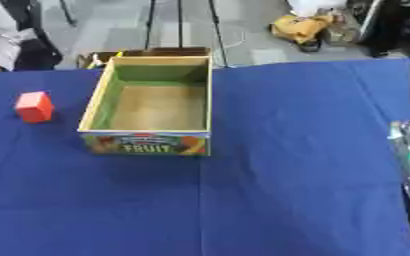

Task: Pick up objects on the table and place them in the box.

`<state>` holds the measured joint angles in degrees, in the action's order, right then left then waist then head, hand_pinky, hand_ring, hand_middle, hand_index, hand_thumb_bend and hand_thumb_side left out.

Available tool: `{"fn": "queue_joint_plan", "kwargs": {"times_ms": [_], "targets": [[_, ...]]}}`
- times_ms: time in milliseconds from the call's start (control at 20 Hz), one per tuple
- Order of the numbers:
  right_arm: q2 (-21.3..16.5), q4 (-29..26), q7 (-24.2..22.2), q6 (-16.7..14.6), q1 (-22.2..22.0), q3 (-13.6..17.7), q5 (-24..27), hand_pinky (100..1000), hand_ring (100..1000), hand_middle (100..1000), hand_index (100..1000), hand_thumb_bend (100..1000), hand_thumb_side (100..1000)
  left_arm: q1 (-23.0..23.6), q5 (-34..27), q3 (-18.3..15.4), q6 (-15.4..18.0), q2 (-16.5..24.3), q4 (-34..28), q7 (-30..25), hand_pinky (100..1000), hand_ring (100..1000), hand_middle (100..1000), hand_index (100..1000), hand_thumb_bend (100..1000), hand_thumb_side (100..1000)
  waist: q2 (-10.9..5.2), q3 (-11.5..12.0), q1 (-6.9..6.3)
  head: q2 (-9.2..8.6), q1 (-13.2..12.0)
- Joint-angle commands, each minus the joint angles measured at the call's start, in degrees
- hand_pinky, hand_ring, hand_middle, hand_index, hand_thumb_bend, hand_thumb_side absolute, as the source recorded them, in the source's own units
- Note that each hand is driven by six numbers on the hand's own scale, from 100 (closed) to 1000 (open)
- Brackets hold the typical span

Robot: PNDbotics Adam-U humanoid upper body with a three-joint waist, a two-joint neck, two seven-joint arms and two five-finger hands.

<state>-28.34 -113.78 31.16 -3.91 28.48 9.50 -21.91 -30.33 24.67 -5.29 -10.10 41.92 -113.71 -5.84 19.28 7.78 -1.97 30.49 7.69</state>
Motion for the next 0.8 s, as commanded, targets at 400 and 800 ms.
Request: {"fn": "queue_joint_plan", "kwargs": {"times_ms": [400,800], "targets": [[-0.9,-0.8,-0.6,0.1,0.7,0.1,0.4,705,698,734,830,268,1000,-1.0,1.7,0.3,-0.9,2.4,-0.9,-3.4,731,840,915,1000,268,971,-1.19,-0.1,0.12,3.65,0.4],[-1.3,-0.8,-0.9,0.5,0.4,0.0,0.4,707,698,733,831,261,1000,-3.2,2.6,1.9,-1.2,4.8,2.2,-10.0,743,845,901,1000,387,1000,-1.00,0.0,0.12,1.87,-0.2]]}}
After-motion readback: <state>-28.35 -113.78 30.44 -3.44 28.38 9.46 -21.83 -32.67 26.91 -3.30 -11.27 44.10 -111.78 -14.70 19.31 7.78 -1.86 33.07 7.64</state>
